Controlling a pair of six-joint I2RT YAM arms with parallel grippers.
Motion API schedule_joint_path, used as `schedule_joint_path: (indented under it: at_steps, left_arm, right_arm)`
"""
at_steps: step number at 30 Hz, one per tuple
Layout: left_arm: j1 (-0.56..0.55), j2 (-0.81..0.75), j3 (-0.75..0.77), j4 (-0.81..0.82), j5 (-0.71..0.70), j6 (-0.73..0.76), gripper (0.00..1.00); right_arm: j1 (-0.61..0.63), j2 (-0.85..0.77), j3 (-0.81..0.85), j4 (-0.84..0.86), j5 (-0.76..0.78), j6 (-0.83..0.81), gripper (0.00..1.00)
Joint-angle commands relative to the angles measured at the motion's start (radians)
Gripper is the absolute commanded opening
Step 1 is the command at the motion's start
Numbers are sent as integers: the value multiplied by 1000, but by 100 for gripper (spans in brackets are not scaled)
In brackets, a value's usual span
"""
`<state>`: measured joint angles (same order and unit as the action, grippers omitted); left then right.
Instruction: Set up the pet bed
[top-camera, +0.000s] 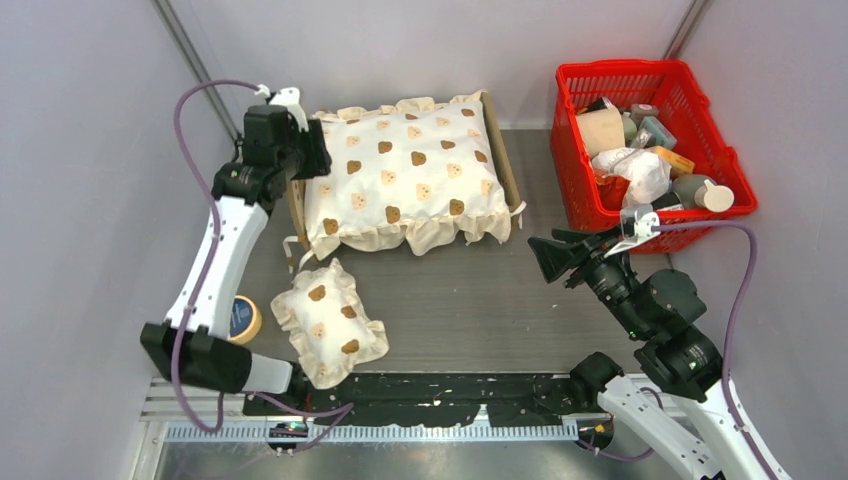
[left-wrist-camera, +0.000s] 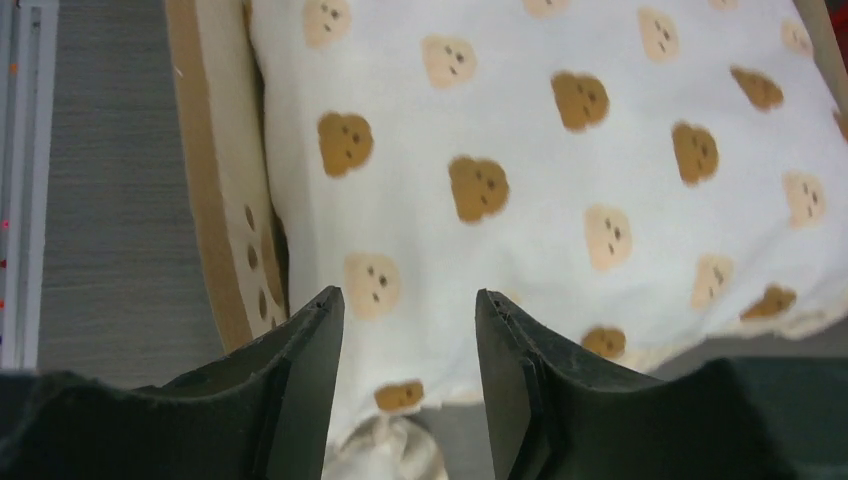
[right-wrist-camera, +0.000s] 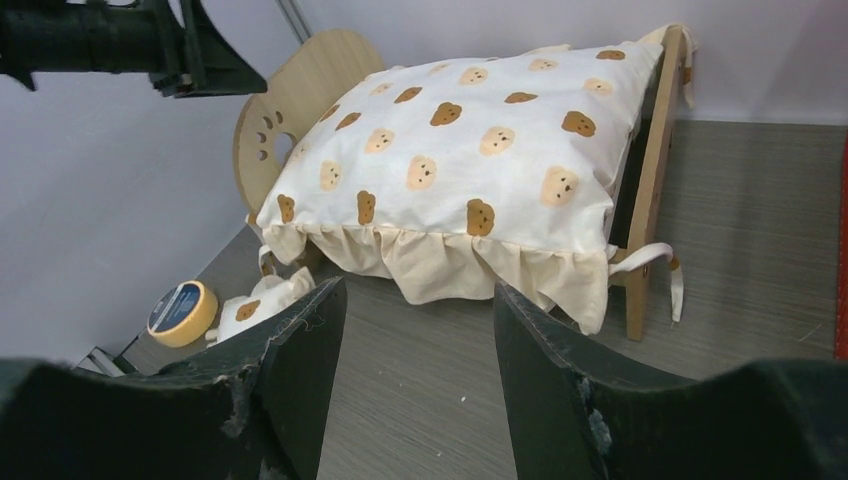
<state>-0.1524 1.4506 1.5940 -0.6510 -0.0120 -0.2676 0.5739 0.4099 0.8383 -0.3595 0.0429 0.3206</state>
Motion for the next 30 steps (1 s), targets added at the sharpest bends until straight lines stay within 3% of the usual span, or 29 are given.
schedule_joint_path:
  at_steps: [1,5,10,14,18,22,26,30]
  left_arm:
    - [-92,-273,-124,-99,-78,85,56]
    - [-108,-419,-271,-279,-157,-162,54]
    - [-119,-737,-654,-257,-158,-406,57]
    - [-124,-814,-815,-265,-139,-585,60]
    - [-134,-777,-911,-209,-117,-725,65]
    - [-142,-598,-931,-143,-55,-740,68]
    - [-164,-425,-931,-188,-99,-756,56]
    - [-184,-385,-982,-192,-71,-765,35]
  right_arm:
    - [-1,6,-9,34,-19,8,62]
    - [-2,18,-31,53,-68,26,61]
    - [-2,-7,-85,102,-101,69,61]
    - [-2,-30,-94,99,-105,65,61]
    - [-2,-46,-81,78,-94,40,62]
    - [-3,-63,-70,66,-81,21,62]
    - [-2,-68,-64,64,-72,11,62]
    - [-2,-69,-46,41,-67,-1,62]
